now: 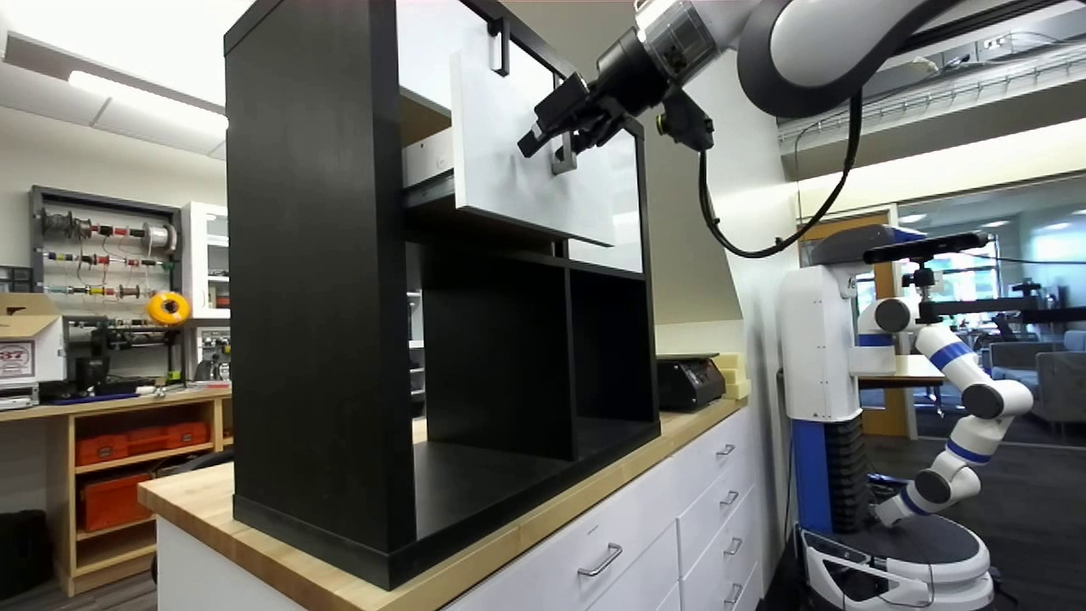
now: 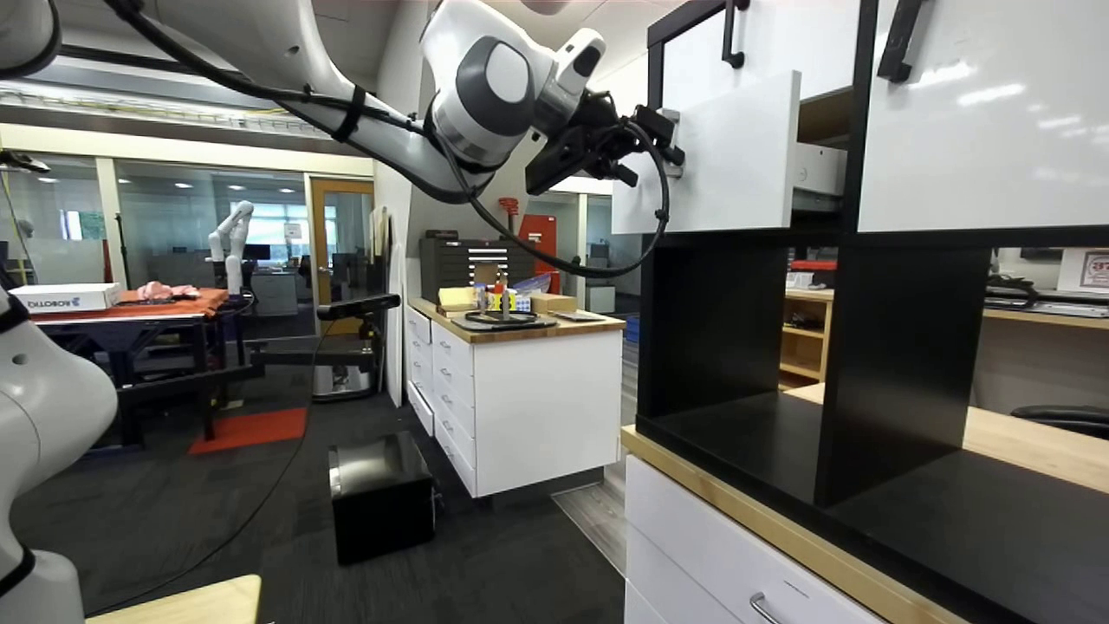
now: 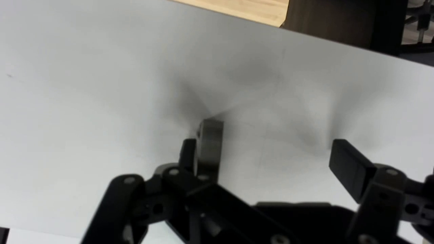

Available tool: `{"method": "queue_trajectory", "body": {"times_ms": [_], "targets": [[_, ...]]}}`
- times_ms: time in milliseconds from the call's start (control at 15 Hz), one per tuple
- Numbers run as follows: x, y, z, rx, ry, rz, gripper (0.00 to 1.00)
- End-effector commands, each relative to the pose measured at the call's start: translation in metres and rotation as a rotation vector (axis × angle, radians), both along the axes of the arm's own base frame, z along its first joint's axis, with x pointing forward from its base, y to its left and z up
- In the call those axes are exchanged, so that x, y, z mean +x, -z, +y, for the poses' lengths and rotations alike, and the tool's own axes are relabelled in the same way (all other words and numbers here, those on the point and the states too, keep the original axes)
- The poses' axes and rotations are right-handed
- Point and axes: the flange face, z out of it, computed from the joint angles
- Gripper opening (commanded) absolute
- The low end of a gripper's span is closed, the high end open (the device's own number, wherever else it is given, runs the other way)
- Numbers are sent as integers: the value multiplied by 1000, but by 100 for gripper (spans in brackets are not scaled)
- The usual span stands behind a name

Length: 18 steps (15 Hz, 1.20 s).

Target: Close the open drawer

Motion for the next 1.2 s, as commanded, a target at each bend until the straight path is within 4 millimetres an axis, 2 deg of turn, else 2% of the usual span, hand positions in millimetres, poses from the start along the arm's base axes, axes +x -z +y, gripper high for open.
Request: {"method": "queue_trajectory", "body": {"times_ms": [0, 600, 933, 1133], "targets": [[9, -16, 4, -18, 1, -37, 100], [41, -25, 4, -58, 10, -62, 100], [66, -24, 6, -64, 19, -65, 100], [83, -25, 13, -72, 26, -63, 100]]}}
